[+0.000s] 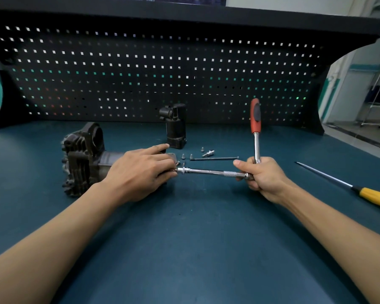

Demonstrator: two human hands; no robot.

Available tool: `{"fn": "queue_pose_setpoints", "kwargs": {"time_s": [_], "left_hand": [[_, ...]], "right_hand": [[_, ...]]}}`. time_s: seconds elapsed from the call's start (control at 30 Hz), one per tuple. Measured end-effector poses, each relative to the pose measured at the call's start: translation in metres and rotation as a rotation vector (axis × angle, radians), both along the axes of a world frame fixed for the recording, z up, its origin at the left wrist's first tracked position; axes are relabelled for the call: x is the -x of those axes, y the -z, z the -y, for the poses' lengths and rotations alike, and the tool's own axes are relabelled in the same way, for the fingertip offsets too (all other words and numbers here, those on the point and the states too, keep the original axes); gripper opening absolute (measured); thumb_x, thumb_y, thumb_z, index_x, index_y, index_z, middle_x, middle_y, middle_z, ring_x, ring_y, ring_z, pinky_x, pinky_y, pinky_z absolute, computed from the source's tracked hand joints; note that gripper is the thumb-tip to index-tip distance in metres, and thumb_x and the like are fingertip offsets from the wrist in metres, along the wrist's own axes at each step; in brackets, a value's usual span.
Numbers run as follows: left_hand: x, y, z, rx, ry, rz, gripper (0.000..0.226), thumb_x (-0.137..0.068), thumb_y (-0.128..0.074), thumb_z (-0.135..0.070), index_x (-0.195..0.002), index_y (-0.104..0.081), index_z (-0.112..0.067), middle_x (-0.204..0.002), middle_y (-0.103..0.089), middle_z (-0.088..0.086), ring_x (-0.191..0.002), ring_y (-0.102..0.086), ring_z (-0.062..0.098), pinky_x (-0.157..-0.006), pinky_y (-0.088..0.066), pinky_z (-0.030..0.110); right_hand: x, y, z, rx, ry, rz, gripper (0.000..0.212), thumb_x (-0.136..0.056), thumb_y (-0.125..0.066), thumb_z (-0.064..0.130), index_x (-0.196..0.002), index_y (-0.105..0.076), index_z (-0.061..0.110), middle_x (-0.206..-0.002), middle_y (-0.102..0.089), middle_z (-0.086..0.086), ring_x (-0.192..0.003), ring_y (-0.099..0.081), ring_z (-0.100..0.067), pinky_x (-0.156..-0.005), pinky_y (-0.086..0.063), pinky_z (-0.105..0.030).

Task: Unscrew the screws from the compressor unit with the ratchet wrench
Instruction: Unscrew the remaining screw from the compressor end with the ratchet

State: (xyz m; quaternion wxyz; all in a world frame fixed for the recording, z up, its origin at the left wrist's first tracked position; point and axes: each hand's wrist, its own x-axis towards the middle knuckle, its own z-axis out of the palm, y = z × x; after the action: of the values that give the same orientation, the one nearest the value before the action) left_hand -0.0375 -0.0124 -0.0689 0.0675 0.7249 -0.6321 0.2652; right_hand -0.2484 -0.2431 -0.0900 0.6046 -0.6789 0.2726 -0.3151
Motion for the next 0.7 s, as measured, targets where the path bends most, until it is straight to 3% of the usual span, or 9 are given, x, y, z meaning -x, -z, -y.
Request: {"fn": "queue_pose_setpoints", "kwargs": {"time_s": [0.2,0.37,0.43,0.5,0.6,0.7], "left_hand": [[-0.016,0.000,-0.003,-0.039,-0.008,-0.038,0.049,-0.097,-0.027,-0.056,-0.105,-0.065,-0.027,-0.118,-0.065,-0.022,-0.144,-0.033,0.005,-0.083,-0.053,0.033],[-0.019,-0.002,-0.002,-0.046,-0.021,-0.071,0.048,-0.095,-0.026,-0.059,-0.105,-0.063,-0.029,-0.118,-0.064,-0.024,-0.144,-0.031,0.001,-0.073,-0.050,0.032],[-0.020,-0.002,-0.002,-0.039,-0.015,-0.101,0.040,-0.097,-0.034,-0.056,-0.105,-0.063,-0.030,-0.120,-0.063,-0.024,-0.144,-0.030,0.000,-0.073,-0.048,0.032],[-0.020,-0.002,-0.001,-0.038,-0.021,-0.136,0.034,-0.098,-0.039,-0.054,-0.106,-0.062,-0.031,-0.123,-0.062,-0.024,-0.143,-0.029,-0.003,-0.074,-0.046,0.032],[-0.020,-0.003,-0.001,-0.026,-0.023,-0.168,0.029,-0.098,-0.043,-0.053,-0.107,-0.061,-0.032,-0.128,-0.060,-0.022,-0.144,-0.027,-0.003,-0.077,-0.048,0.033],[-0.020,-0.002,-0.002,-0.036,-0.010,-0.171,0.028,-0.099,-0.042,-0.052,-0.110,-0.061,-0.035,-0.128,-0.059,-0.026,-0.145,-0.027,-0.002,-0.079,-0.050,0.035]], "right_hand": [[-0.007,0.010,-0.011,0.095,0.039,0.076,0.051,-0.088,-0.075,0.012,-0.053,-0.038,0.017,-0.047,-0.048,-0.008,-0.047,-0.059,-0.019,-0.035,-0.027,-0.021],[-0.007,0.009,-0.010,0.204,0.075,0.130,0.055,-0.087,-0.077,0.012,-0.050,-0.037,0.021,-0.049,-0.039,-0.006,-0.056,-0.058,-0.029,-0.037,-0.030,-0.021],[-0.008,0.008,-0.010,0.334,0.107,0.169,0.057,-0.086,-0.077,0.011,-0.048,-0.036,0.021,-0.049,-0.038,-0.006,-0.051,-0.052,-0.024,-0.042,-0.038,-0.018],[-0.007,0.007,-0.011,0.494,0.127,0.228,0.057,-0.085,-0.078,0.009,-0.049,-0.036,0.017,-0.047,-0.040,-0.006,-0.047,-0.048,-0.016,-0.052,-0.045,-0.016],[-0.004,0.006,-0.013,0.678,0.120,0.341,0.054,-0.079,-0.082,0.009,-0.050,-0.036,0.004,-0.051,-0.053,-0.011,-0.053,-0.060,-0.008,-0.060,-0.049,-0.018],[-0.002,0.007,-0.010,0.858,0.117,0.340,0.052,-0.076,-0.082,0.018,-0.048,-0.039,0.006,-0.062,-0.065,-0.009,-0.057,-0.062,-0.022,-0.056,-0.048,-0.030]]}}
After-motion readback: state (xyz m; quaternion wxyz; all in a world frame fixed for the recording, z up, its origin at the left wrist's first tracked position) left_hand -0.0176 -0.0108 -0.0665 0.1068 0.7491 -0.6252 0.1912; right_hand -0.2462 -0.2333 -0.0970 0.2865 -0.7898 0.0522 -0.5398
